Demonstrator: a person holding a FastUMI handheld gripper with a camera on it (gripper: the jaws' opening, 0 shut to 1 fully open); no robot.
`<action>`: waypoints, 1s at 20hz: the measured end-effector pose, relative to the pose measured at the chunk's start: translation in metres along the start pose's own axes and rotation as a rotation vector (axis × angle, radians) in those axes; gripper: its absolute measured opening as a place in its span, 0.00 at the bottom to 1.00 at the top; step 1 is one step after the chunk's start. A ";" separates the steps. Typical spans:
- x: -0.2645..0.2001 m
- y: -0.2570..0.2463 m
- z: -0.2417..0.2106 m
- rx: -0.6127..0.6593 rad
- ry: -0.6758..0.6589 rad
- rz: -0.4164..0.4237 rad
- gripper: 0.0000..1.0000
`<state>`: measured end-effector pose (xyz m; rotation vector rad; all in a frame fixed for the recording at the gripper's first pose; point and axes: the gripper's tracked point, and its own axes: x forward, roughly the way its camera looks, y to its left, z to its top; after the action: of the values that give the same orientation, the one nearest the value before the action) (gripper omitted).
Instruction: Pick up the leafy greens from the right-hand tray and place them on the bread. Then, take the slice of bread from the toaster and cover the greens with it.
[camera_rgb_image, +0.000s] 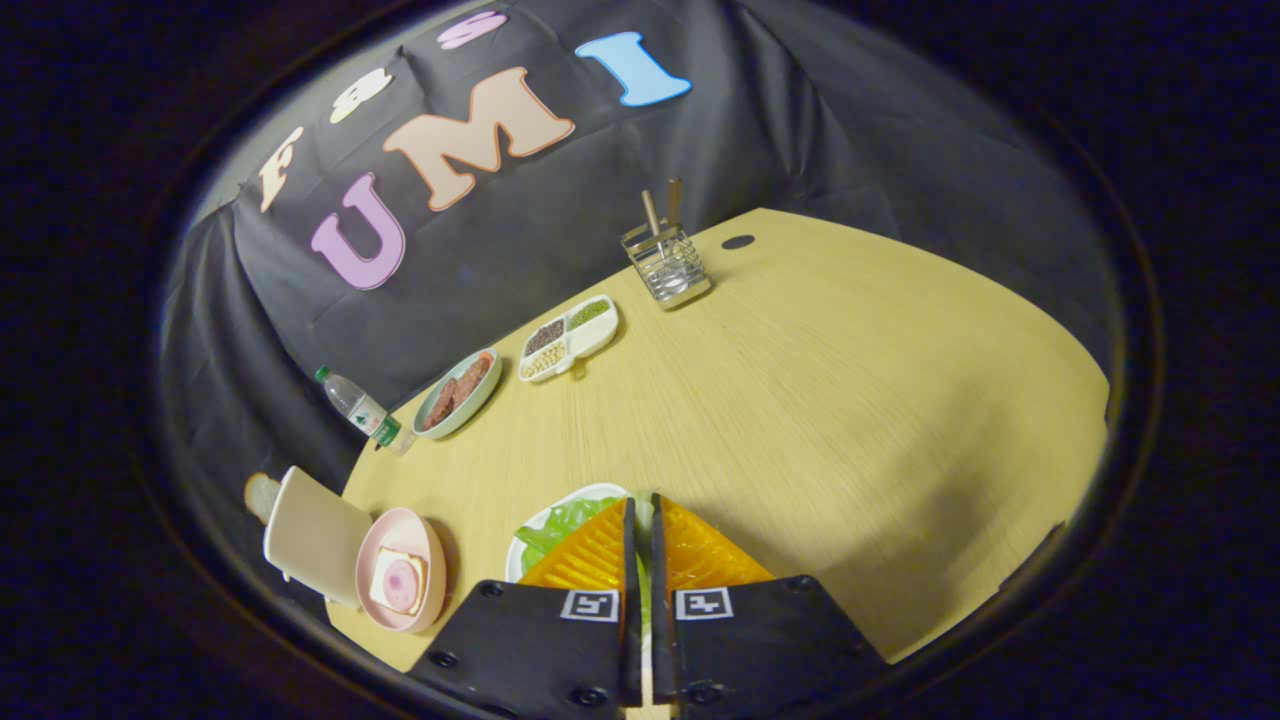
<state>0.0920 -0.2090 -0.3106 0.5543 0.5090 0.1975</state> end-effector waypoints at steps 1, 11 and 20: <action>0.001 -0.002 -0.001 -0.015 0.001 -0.011 0.07; 0.005 -0.005 -0.004 -0.072 0.009 -0.060 0.07; -0.021 0.062 0.015 -0.089 -0.019 0.022 0.03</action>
<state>0.0793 -0.1704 -0.2569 0.4751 0.4736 0.2348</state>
